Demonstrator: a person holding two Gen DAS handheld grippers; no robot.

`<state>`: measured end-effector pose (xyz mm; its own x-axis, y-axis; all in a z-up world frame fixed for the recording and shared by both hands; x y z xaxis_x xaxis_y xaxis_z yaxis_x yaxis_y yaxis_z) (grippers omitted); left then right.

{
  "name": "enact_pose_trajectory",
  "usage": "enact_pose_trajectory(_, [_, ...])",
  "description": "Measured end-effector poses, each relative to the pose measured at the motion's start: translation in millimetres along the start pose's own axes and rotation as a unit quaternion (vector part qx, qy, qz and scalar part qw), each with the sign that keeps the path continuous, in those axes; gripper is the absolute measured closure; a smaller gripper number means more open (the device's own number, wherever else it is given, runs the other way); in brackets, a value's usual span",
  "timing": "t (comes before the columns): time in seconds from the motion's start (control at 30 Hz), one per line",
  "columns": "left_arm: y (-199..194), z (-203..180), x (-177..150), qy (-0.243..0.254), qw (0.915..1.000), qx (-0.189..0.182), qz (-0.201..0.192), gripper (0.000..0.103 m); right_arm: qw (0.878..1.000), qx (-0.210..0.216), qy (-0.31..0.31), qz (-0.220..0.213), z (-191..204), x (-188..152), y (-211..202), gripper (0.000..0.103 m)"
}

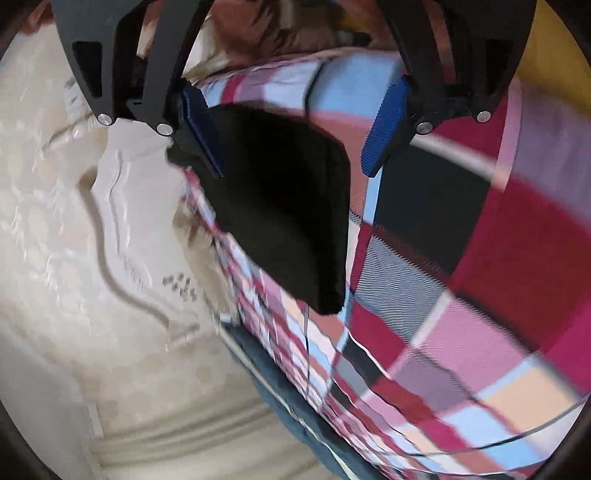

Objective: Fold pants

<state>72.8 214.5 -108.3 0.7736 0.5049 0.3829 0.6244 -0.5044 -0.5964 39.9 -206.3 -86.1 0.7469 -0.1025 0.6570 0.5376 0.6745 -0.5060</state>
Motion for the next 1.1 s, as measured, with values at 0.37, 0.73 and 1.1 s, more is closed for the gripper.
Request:
enact_pose_trajectory(0.37, [12, -57, -38, -0.062, 0.9959, -0.058, -0.031, 0.029, 0.982, 0.086, 0.167, -0.031, -14, -6, 3, 0.039])
enact_pose_trajectory(0.73, [14, -32, -37, -0.123, 0.9904, -0.022, -0.058, 0.030, 0.975, 0.101, 0.197, -0.030, -17, -13, 15, 0.037])
enact_pose_trajectory(1.1, [26, -30, -33, -0.177, 0.9817, -0.026, -0.065, 0.030, 0.970, 0.119, 0.209, -0.024, -14, -18, 19, 0.036])
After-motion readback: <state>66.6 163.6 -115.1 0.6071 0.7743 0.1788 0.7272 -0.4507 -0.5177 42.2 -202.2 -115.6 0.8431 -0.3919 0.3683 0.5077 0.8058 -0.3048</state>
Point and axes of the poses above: each gripper's, at about its wrist camera, not at the fingertips, and y roughly the way its jaws point, z to its left, x to its top, the point moved 9 cm from there along y, roughly the way its jaws point, and after that the axes turned 14 degrees about x, right-handed, at the moved point
